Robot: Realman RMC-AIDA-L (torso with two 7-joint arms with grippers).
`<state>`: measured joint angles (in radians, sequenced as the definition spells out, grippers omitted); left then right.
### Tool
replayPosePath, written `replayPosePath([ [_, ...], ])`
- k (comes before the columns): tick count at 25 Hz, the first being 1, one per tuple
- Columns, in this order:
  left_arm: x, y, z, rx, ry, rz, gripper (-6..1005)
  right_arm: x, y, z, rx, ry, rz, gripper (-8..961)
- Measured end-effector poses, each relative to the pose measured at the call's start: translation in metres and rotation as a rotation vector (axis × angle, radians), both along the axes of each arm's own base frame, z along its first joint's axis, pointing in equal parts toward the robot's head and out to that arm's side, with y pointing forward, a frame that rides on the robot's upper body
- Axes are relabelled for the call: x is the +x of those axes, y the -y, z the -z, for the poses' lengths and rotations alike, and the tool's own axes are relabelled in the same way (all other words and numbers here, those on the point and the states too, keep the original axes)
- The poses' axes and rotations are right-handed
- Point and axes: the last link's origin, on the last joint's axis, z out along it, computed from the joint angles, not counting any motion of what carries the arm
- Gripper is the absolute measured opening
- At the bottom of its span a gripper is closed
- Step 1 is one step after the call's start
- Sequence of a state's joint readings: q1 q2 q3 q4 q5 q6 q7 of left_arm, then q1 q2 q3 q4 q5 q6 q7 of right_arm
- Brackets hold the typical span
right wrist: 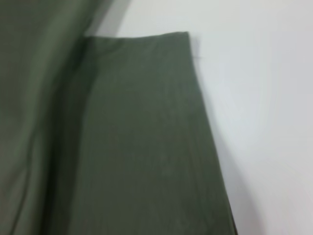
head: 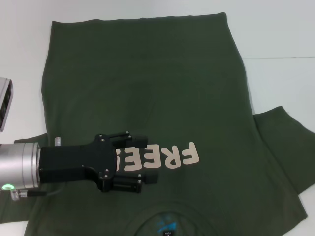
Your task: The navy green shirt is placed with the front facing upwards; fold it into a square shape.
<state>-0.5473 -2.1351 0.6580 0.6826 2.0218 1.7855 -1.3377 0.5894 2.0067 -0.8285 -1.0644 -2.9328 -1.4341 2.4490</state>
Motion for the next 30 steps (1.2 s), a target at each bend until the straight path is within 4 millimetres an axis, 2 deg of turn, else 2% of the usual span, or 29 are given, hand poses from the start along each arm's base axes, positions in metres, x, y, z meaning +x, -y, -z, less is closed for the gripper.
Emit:
replayPosePath([
  [7,0.001,-0.001,0.000,0.001,0.002,0.002,915,0.011,-0.004,-0.012,0.079,0.036,-0.007,21],
  [16,0.002,-0.001,-0.001,0.006,0.009,0.002,914,0.022,0.002,-0.019,0.104,0.048,0.017,21],
  [21,0.003,-0.001,0.000,0.006,0.012,0.003,914,0.022,-0.002,-0.022,0.129,0.061,-0.004,22],
  [30,0.003,0.001,0.003,-0.001,0.021,-0.001,914,0.010,-0.015,-0.019,0.141,0.066,-0.055,41],
])
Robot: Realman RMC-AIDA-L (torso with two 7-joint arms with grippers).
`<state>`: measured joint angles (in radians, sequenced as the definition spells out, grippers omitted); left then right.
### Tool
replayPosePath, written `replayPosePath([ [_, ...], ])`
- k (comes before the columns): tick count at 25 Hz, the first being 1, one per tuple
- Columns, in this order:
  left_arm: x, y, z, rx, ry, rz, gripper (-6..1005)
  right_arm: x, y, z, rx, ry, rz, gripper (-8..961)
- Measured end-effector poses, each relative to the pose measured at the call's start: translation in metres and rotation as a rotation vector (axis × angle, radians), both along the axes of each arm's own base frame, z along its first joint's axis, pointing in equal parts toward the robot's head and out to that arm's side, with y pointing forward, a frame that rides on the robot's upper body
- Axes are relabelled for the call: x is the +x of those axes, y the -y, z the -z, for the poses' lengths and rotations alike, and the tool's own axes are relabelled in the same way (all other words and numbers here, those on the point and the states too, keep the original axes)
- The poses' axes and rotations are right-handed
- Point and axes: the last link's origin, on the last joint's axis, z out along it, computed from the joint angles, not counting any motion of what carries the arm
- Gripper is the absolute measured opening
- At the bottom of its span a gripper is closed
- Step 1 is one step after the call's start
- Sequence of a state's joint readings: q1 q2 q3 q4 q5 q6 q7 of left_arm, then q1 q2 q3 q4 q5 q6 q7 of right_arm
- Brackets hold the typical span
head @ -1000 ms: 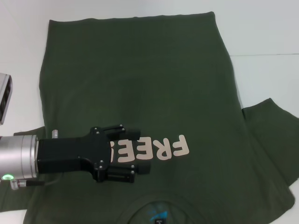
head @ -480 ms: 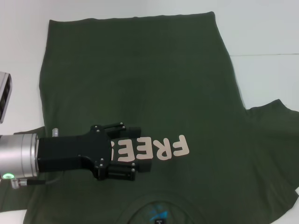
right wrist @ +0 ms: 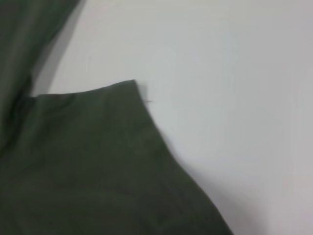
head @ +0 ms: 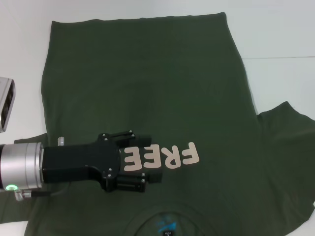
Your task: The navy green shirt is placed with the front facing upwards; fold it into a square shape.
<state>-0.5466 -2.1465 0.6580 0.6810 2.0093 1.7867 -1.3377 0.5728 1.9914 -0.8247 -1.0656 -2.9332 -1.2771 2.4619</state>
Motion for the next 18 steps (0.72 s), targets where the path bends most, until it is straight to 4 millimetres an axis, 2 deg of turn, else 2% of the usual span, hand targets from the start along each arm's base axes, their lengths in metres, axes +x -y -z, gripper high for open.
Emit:
replayPosePath([
  [5,-0.001,0.001,0.000,0.001,0.003,-0.006,914,-0.014,-0.002,0.005,-0.033,-0.017,-0.019,53],
  [6,-0.001,0.001,0.000,0.001,0.003,-0.006,914,-0.029,-0.006,0.006,-0.045,-0.031,-0.051,55],
  [8,-0.002,0.002,0.001,0.001,0.004,-0.007,914,-0.041,-0.010,0.007,-0.053,-0.047,-0.077,60],
  [11,-0.002,0.002,0.001,0.002,0.004,-0.007,914,-0.070,-0.020,0.015,-0.072,-0.105,-0.150,67],
  [14,-0.002,0.001,0.000,0.003,0.004,-0.006,914,-0.104,-0.033,0.029,-0.098,-0.174,-0.240,74],
  [18,-0.001,0.002,0.000,0.001,0.006,-0.003,914,-0.149,-0.042,0.057,-0.168,-0.235,-0.370,84],
])
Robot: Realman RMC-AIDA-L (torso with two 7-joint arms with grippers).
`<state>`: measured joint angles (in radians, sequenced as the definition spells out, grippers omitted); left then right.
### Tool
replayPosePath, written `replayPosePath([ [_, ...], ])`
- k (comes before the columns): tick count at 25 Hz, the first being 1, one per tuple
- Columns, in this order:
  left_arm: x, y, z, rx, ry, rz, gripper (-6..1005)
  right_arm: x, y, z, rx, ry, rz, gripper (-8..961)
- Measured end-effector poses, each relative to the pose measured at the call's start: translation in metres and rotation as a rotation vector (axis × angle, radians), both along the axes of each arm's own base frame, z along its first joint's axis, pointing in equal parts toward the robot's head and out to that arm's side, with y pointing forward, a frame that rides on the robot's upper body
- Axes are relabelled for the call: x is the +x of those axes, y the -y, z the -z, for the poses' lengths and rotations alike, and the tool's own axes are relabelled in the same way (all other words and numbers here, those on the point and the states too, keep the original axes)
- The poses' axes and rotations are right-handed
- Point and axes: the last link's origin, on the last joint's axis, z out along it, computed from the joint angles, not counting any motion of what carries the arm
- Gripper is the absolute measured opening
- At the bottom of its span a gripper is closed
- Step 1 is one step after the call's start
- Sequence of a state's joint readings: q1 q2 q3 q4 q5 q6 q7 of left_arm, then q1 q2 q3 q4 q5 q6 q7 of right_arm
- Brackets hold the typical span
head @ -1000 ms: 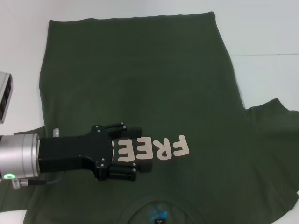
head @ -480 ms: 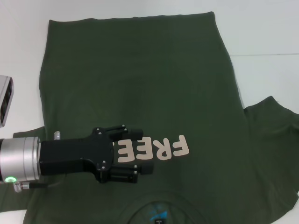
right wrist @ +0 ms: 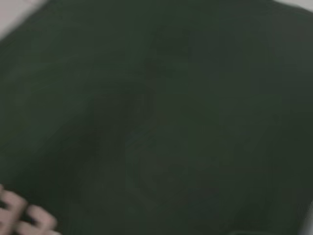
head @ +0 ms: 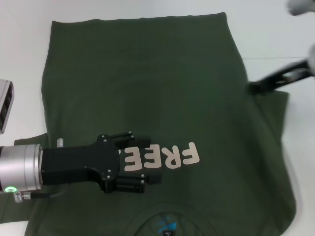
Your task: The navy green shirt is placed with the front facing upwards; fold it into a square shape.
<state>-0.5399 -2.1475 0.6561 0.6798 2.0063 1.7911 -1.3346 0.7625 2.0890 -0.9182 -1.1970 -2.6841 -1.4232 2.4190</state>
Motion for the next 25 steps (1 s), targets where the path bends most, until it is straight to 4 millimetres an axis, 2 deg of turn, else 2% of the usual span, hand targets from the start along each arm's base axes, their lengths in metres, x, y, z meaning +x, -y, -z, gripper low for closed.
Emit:
replayPosePath([
  [3,-0.001,0.000,-0.002,0.005,0.005,-0.004,914,-0.026,0.002,0.020,-0.062,-0.053,-0.082,91],
  [6,-0.002,0.000,-0.004,0.012,0.009,-0.011,914,-0.036,0.007,0.037,-0.108,-0.077,-0.122,98],
  [14,-0.004,0.003,-0.004,0.011,0.015,-0.017,914,-0.025,0.018,0.072,-0.199,-0.085,-0.098,117],
  [19,-0.003,0.002,-0.004,0.010,0.016,-0.013,914,-0.018,0.020,0.080,-0.216,-0.077,-0.083,129],
  [25,-0.002,0.002,-0.003,0.010,0.016,-0.010,914,-0.022,0.021,0.084,-0.226,-0.096,-0.097,143],
])
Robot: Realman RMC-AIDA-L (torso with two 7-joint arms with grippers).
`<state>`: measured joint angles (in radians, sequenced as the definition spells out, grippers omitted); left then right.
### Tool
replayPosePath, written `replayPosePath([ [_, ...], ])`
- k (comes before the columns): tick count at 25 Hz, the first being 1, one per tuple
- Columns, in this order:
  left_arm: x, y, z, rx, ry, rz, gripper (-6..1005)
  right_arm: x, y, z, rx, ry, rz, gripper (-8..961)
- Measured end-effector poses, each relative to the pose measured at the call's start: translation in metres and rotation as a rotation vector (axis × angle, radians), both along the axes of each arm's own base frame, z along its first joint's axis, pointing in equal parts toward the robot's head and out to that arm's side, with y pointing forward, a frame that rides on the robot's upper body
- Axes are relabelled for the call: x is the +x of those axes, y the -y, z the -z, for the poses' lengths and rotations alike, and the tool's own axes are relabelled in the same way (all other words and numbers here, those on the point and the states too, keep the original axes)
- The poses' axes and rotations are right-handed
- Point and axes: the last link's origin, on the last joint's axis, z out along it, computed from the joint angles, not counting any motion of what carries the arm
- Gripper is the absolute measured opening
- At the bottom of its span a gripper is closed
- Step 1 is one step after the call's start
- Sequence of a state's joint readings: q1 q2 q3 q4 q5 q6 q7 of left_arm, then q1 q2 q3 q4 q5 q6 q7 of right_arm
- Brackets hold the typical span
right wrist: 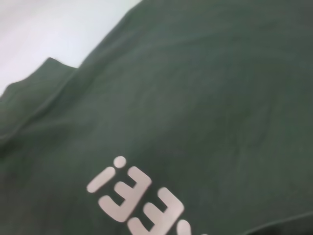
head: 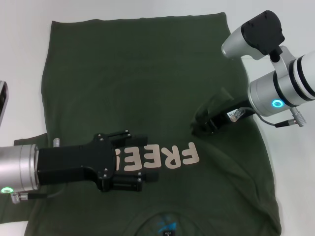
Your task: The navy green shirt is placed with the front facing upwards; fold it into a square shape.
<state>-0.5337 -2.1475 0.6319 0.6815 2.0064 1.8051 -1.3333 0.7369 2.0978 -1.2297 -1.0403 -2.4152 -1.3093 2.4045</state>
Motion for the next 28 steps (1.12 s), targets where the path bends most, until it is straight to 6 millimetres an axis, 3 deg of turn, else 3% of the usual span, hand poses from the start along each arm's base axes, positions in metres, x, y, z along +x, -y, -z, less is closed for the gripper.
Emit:
replayPosePath([
  [9,-0.001,0.000,-0.002,0.014,0.016,-0.010,914,-0.005,0.000,-0.003,-0.006,-0.061,-0.017,164],
  [14,0.000,-0.001,-0.003,0.026,0.024,-0.013,914,-0.004,0.003,-0.012,0.005,-0.127,-0.041,371],
  [17,0.000,-0.002,-0.004,0.036,0.036,-0.023,914,0.000,0.010,-0.023,-0.002,-0.205,-0.080,441],
  [21,-0.001,-0.004,-0.007,0.051,0.047,-0.040,914,0.020,0.027,-0.045,0.020,-0.336,-0.186,534],
  [23,-0.003,-0.005,-0.009,0.060,0.053,-0.057,914,0.042,0.049,-0.058,0.058,-0.413,-0.311,580],
  [24,-0.003,-0.005,-0.009,0.060,0.053,-0.057,914,0.042,0.049,-0.058,0.058,-0.413,-0.311,604],
  [28,-0.007,-0.008,-0.011,0.079,0.072,-0.117,914,0.071,0.079,-0.067,0.121,-0.470,-0.464,712],
])
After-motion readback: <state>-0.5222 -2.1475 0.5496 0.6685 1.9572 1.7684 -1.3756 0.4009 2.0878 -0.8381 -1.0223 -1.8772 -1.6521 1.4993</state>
